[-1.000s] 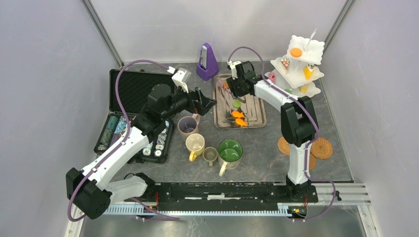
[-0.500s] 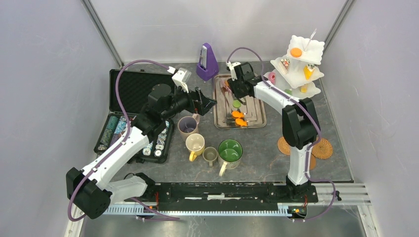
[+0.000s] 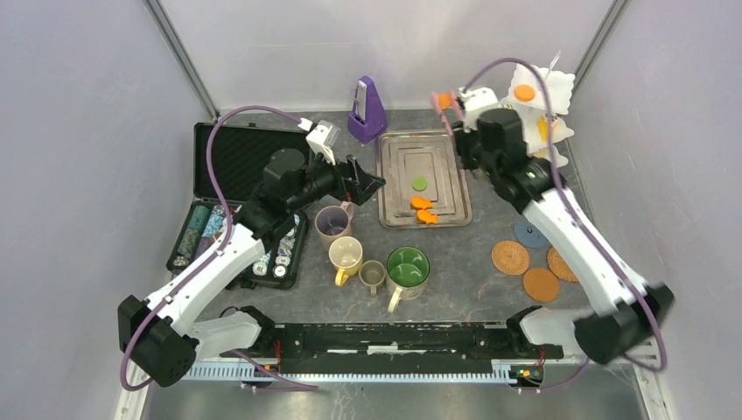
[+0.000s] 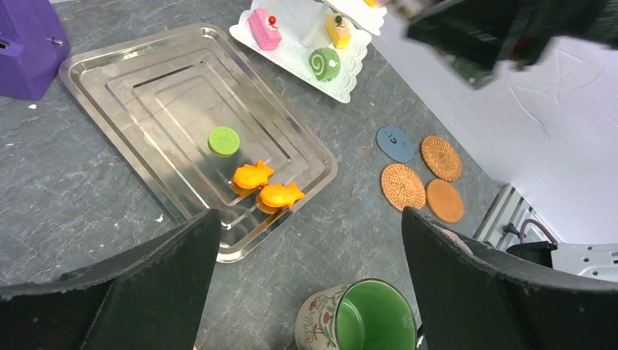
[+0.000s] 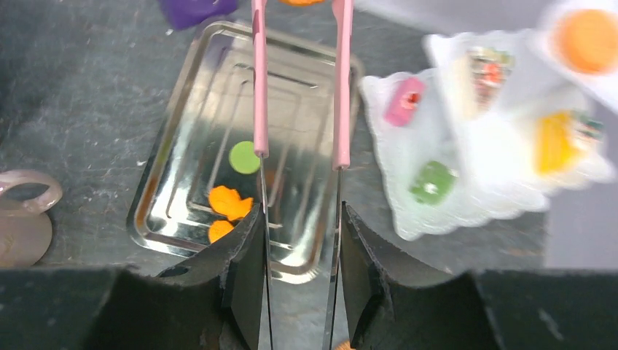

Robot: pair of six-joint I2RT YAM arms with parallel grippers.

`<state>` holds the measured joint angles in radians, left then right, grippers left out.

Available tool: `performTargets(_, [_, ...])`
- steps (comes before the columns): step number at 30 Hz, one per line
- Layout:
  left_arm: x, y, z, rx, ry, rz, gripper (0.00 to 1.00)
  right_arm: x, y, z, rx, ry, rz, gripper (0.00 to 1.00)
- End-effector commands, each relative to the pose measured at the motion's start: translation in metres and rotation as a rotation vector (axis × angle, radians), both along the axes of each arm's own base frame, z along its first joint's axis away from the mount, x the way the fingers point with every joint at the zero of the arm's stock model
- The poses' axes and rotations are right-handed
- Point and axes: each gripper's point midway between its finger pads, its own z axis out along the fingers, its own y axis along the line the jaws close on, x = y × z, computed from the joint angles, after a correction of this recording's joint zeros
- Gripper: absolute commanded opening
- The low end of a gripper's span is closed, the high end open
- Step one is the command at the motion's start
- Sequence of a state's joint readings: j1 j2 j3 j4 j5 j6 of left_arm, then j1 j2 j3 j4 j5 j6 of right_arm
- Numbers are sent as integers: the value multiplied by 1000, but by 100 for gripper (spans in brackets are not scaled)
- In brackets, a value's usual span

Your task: Serve the afternoon tea

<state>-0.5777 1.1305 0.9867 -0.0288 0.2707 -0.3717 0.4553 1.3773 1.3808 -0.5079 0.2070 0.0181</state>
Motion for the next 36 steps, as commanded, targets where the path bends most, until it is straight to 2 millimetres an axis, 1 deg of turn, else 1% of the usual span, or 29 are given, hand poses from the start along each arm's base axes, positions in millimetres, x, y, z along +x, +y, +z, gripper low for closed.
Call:
performTargets(1, [-10,-3,34,-42,-87,-38,99,-46,-60,50,-41,-122,-177,29])
performTargets(3, [-13,-5,35,-50,-84,-49,99,-66,-83,67,-57,-156,-247,28])
performTargets(5, [-15,-6,37,-55,-84,-56,99,-81,-106,79,-85,-183,-334,28])
performTargets(6, [-16,-7,43,-71,-105,-59,99,-86,-118,83,-103,-196,-378,28])
performTargets(7, [-17,-8,43,-73,-105,-63,99,-90,-127,87,-113,-209,-413,28])
performTargets(9, [-20,-10,45,-75,-109,-73,99,-93,-137,92,-113,-224,-450,28])
performTargets(12, [-23,-12,46,-72,-119,-78,99,-90,-155,94,-120,-218,-514,27])
performTargets(13, [-24,-12,46,-68,-123,-76,99,-89,-164,94,-113,-212,-542,26])
performTargets(16, [-25,-11,47,-56,-132,-71,99,-79,-188,93,-68,-196,-596,26])
performTargets(19, [-27,-12,48,-58,-135,-77,99,-65,-210,91,-28,-152,-633,26])
performTargets(20, [-28,-13,49,-59,-137,-79,99,-60,-220,90,-11,-139,-652,26])
performTargets(24, [-30,-13,50,-60,-141,-81,99,-26,-231,92,103,-131,-570,26])
performTargets(26, [-29,-13,50,-57,-143,-81,100,-12,-242,91,169,-117,-559,26])
performTargets(30, [-29,-13,50,-55,-147,-79,100,10,-253,94,312,-131,-483,26])
performTargets(34, [-28,-13,49,-46,-145,-77,100,27,-252,100,392,-140,-403,27])
performTargets(36, [-29,-12,48,-36,-137,-77,100,34,-247,97,419,-124,-368,27])
